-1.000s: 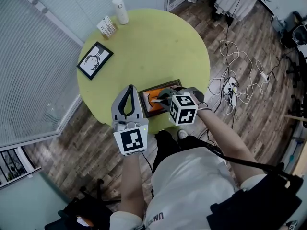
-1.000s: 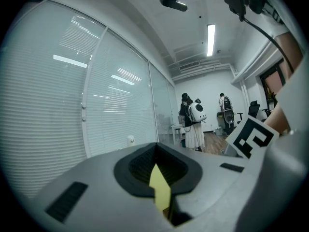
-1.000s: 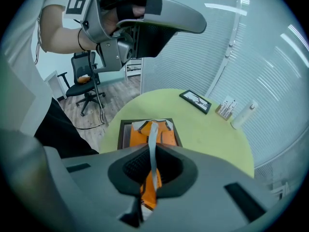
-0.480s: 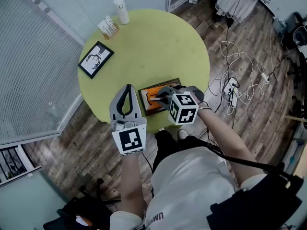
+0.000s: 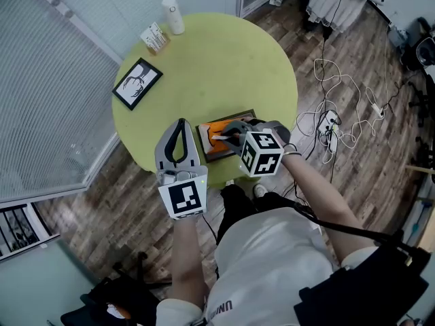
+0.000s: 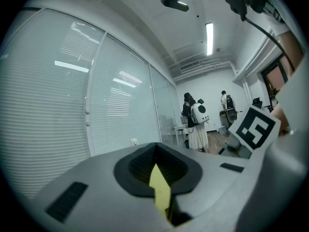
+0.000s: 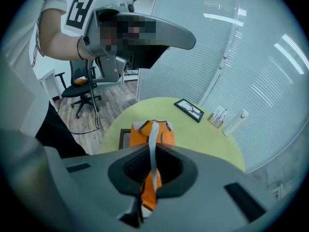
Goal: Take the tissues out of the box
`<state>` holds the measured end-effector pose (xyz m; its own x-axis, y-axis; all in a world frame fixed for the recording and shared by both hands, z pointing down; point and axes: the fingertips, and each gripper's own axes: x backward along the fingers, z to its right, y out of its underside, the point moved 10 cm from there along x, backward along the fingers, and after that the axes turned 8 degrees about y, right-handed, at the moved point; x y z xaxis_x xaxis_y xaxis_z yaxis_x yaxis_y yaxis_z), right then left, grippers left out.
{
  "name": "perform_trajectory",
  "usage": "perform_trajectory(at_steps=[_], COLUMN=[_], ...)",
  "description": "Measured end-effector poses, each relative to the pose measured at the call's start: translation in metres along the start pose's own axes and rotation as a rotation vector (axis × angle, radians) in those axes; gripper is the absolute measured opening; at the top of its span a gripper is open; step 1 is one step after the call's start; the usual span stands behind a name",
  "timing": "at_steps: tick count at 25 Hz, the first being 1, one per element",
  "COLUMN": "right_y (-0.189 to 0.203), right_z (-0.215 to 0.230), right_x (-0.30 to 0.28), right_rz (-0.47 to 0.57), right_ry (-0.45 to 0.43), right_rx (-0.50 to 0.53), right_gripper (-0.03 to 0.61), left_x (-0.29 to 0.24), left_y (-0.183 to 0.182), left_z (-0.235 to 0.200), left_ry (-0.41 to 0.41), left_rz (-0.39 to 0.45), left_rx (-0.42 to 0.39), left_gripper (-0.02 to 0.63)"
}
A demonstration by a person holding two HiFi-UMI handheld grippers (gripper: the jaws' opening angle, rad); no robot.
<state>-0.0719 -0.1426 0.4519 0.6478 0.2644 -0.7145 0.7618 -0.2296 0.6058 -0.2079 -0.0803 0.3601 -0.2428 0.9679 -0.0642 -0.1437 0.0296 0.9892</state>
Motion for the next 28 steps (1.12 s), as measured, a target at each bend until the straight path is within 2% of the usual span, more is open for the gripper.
perform_trajectory(at_steps=[19,28], right_y=[-0.013,-0.012], right_z=[0.013,0.023], right_x=[0.021,0.03], right_rz=[0.066,0.1], right_ry=[0.091,0.155], right_rx=[-0.043,-0.08], right_gripper=[0.021,0.021], left_x=[0.007,0.002], left_y=[-0.003,-0.004], left_z=[-0.003,-0.001], left_ry=[-0.011,-0.019], left_rz=[-0.019,0.002], left_rx=[-0.043,-0.012], left_gripper=[0.012,0.012])
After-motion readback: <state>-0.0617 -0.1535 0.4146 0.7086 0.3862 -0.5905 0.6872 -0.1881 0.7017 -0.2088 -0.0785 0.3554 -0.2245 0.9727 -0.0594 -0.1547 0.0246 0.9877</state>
